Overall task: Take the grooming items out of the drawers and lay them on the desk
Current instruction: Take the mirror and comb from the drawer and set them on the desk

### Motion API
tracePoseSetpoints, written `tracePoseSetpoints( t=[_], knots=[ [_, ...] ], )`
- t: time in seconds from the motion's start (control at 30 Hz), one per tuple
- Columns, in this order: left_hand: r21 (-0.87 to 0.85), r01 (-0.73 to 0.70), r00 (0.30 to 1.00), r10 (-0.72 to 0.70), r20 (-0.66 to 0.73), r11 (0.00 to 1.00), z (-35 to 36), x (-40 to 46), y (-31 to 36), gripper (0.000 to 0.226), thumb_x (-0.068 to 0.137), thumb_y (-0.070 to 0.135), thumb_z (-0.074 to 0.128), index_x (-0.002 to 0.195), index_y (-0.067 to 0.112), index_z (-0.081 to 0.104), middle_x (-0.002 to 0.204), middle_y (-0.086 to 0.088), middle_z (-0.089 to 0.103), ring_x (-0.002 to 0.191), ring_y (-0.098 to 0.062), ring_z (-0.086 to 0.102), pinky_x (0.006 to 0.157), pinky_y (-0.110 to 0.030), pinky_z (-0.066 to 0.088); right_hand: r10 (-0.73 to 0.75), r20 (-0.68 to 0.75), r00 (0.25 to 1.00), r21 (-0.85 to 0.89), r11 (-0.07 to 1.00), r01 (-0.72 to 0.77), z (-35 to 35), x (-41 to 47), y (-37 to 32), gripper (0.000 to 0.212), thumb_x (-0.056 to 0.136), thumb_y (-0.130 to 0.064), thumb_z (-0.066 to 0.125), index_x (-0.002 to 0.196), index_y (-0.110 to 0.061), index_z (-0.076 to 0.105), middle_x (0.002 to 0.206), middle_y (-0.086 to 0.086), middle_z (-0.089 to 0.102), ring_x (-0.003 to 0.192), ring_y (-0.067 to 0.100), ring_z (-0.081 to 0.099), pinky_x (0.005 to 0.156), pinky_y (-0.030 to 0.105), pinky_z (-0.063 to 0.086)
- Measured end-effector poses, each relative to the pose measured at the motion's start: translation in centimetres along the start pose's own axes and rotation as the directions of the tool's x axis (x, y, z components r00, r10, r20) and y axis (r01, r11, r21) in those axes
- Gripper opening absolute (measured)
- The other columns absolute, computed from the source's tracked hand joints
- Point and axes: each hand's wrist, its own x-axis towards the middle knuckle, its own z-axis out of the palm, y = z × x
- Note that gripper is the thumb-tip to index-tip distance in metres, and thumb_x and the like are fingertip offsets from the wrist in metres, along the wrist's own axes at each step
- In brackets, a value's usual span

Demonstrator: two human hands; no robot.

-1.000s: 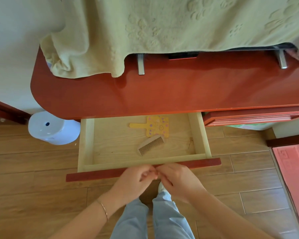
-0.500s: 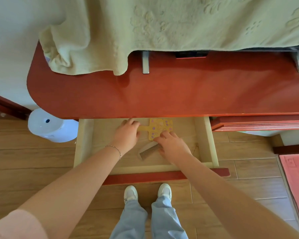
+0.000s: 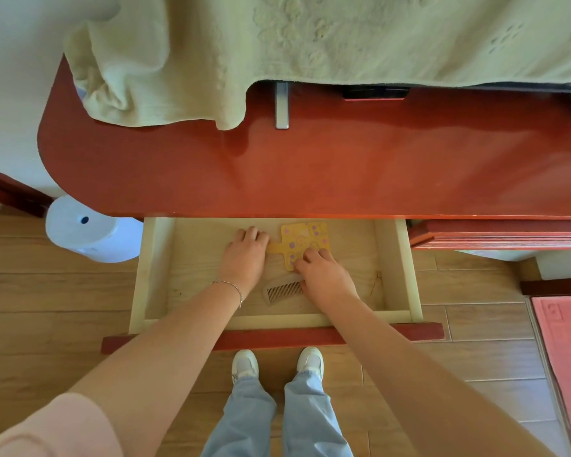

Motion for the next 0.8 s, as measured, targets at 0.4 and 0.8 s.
tracePoseSetpoints(
  t=[0.4, 0.8],
  knots=[
    [0.079, -0.006, 0.993, -0.004, 0.118, 0.997, -0.4, -0.2, 0.3, 0.034, 0.084, -0.007, 0.037, 0.117, 0.001, 0.043, 0.117, -0.019, 0.047, 0.106, -0.033, 0.045, 0.086, -0.037, 0.043, 0.088, 0.149, 0.985, 0.036, 0.995, -0.095, 0.6, 0.9, 0.2, 0.036, 0.089, -0.005, 0.049, 0.125, -0.003, 0.045, 0.133, 0.013, 0.038, 0.125, 0.029, 0.033, 0.098, 0.039, 0.04],
    [-0.227, 0.006, 0.939, 0.072, 0.337, 0.974, -3.3, -0.6, 0.0, 0.014, 0.089, 0.015, 0.05, 0.091, 0.01, 0.063, 0.078, -0.005, 0.056, 0.07, -0.023, 0.051, 0.053, -0.029, 0.032, 0.073, 0.234, 0.969, 0.111, 0.989, -0.101, -0.2, 0.5, 0.8, 0.021, 0.091, -0.011, 0.048, 0.111, -0.007, 0.053, 0.114, 0.013, 0.057, 0.105, 0.03, 0.054, 0.078, 0.035, 0.044]
  ],
)
